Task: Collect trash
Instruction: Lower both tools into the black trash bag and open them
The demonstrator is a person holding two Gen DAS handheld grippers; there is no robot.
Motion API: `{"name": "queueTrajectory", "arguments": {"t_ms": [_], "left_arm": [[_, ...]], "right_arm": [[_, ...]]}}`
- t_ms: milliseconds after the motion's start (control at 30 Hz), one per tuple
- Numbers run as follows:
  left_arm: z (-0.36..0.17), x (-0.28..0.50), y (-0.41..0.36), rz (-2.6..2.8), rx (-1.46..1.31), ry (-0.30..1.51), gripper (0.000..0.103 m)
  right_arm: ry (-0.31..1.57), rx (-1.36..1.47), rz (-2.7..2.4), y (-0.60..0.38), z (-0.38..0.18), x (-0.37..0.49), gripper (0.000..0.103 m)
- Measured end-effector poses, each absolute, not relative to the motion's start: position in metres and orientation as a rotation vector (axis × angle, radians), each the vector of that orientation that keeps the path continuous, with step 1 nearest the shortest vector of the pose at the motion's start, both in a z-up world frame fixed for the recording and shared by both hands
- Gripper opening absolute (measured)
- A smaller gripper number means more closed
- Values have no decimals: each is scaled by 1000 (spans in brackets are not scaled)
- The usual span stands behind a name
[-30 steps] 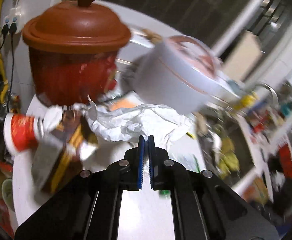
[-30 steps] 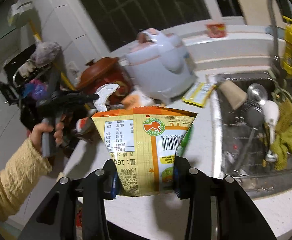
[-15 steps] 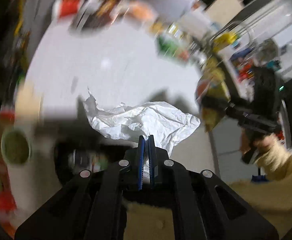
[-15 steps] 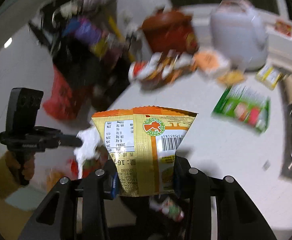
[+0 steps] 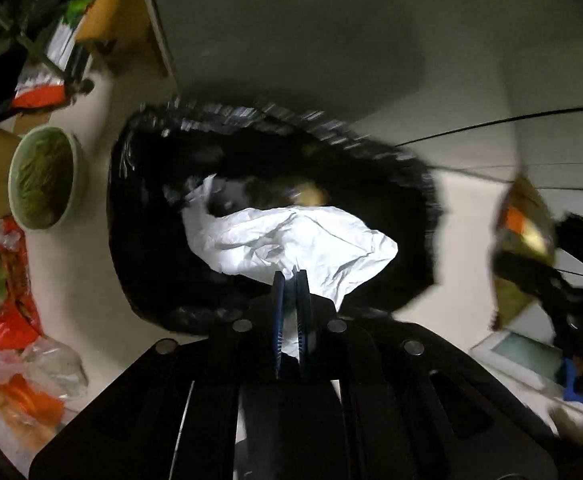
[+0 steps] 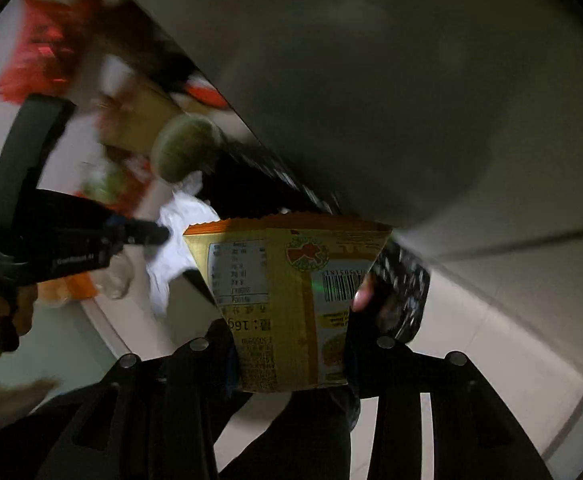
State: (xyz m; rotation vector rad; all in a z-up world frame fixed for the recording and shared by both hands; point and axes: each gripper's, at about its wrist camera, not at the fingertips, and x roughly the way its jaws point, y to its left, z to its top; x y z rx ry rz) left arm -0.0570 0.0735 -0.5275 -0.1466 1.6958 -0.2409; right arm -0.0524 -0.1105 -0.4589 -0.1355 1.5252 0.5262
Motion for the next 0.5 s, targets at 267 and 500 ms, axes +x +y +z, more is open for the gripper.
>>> {"name": "queueTrajectory", "arguments": {"t_ms": [267, 500], "left_arm": [[-568, -58, 85, -159, -74, 1798, 85], [-481, -63, 94, -125, -63, 1669, 85]], "right_arm": [[1563, -175, 394, -107, -515, -46, 81], [1510, -117, 416, -110, -466, -48, 81]]}}
